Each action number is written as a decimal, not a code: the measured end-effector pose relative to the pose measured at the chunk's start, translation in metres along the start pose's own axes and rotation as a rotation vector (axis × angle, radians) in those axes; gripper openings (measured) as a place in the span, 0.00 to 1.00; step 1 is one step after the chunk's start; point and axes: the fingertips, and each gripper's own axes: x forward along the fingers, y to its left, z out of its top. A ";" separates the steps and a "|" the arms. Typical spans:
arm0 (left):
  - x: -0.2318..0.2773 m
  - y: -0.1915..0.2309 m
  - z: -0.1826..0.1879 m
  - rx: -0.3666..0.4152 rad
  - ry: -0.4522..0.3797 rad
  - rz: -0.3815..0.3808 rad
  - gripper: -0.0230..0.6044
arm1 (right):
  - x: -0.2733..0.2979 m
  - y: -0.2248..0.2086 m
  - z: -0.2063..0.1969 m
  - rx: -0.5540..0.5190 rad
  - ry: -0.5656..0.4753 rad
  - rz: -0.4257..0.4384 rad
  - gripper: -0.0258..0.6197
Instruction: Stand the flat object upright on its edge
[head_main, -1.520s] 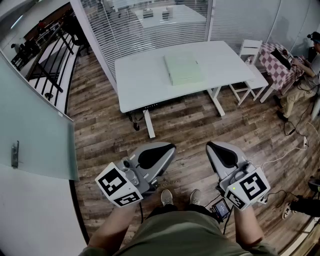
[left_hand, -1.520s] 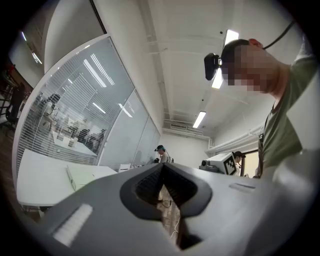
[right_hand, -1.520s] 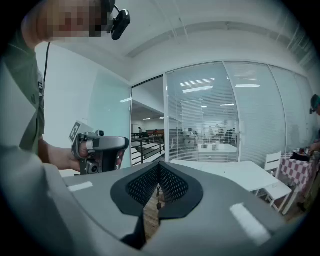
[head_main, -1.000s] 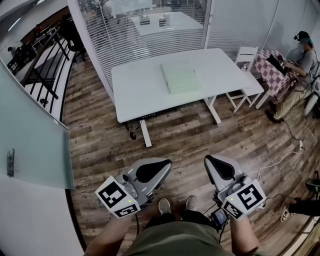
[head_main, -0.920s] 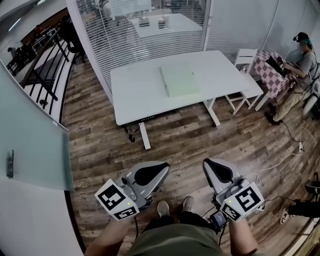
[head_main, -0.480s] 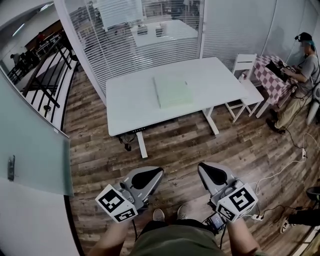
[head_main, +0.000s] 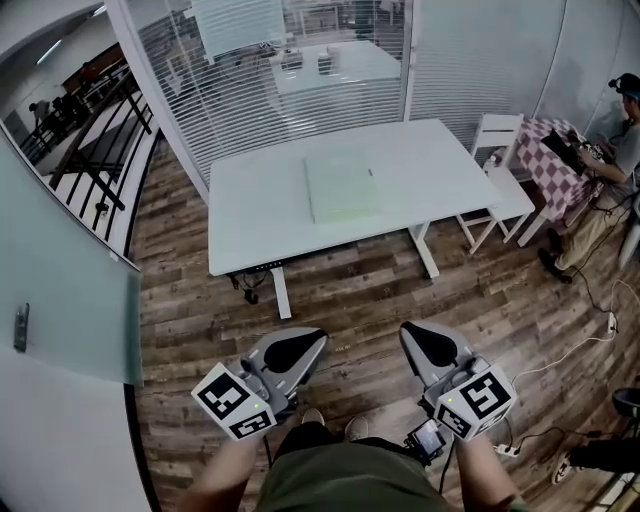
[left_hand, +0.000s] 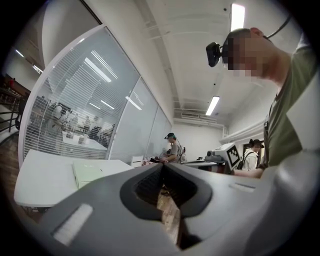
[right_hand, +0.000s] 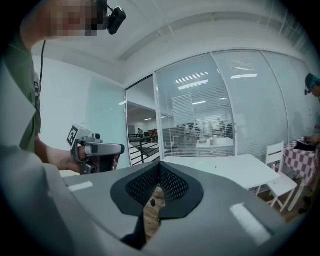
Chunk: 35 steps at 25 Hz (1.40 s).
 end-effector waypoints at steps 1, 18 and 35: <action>0.003 0.004 -0.001 -0.004 0.002 0.005 0.04 | 0.002 -0.003 -0.001 0.001 0.005 0.001 0.05; 0.057 0.126 -0.017 -0.088 0.013 0.000 0.04 | 0.106 -0.069 -0.016 0.013 0.073 -0.024 0.05; 0.108 0.295 -0.007 -0.085 0.080 -0.052 0.03 | 0.268 -0.140 -0.005 0.047 0.108 -0.086 0.05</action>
